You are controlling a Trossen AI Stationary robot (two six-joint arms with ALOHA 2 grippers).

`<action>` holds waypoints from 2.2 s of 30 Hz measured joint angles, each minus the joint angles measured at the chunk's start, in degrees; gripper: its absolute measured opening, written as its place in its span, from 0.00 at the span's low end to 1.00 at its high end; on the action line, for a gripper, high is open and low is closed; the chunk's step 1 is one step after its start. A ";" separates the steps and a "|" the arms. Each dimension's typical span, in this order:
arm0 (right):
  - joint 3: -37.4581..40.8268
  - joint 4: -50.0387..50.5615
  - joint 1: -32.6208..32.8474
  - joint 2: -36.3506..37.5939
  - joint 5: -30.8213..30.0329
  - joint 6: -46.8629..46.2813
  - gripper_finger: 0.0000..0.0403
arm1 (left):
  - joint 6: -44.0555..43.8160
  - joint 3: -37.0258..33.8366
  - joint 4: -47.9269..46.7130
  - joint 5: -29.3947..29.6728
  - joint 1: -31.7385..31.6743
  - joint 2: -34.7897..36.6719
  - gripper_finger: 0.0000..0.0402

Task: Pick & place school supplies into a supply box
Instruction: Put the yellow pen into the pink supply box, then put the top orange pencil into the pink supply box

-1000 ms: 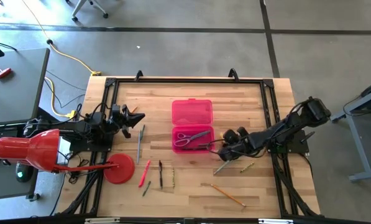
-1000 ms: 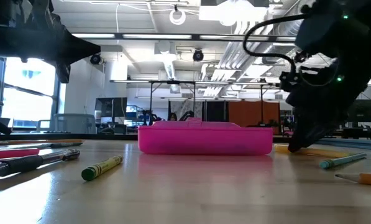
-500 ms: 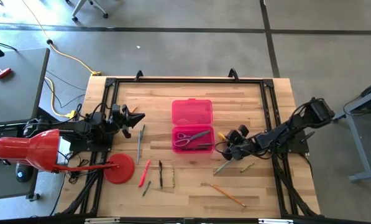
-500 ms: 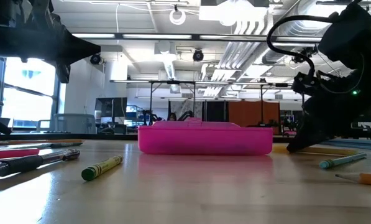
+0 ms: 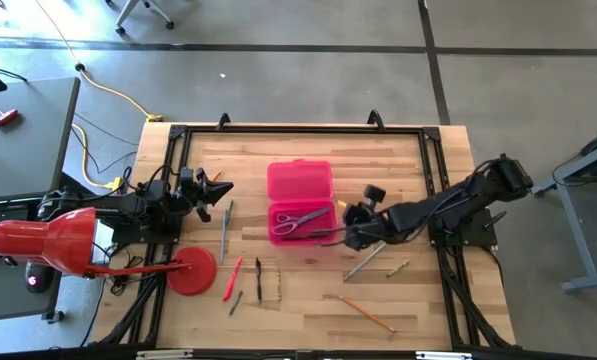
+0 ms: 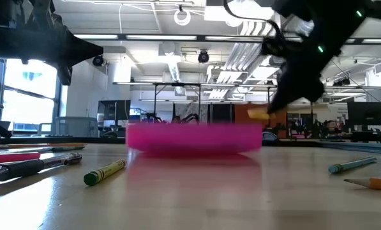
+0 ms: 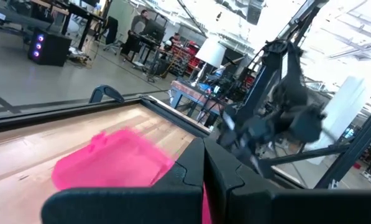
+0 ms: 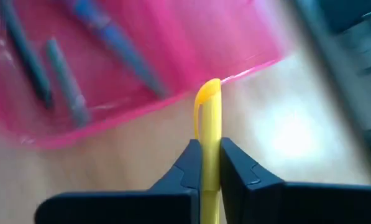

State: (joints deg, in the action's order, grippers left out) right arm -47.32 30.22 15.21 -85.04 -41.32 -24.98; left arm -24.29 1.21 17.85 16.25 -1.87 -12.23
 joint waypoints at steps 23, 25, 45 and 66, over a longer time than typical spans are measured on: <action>-2.40 -44.55 -8.54 -14.00 28.98 23.61 0.00 | -0.04 0.00 0.02 -0.20 0.00 0.00 0.08; -2.40 -48.64 -8.84 -16.99 31.54 23.95 0.00 | -0.04 0.00 0.02 -0.18 0.00 0.00 0.08; -2.51 -34.31 -4.58 0.14 40.38 24.99 0.17 | -0.02 0.00 0.00 -0.13 0.00 -0.02 0.08; -2.46 -16.78 11.41 -6.95 45.29 26.55 0.17 | 0.02 0.00 0.20 0.02 0.00 -0.02 0.08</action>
State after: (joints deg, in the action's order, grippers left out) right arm -49.78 13.44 26.62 -92.00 3.97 1.57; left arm -24.27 1.21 18.04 16.27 -1.87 -12.25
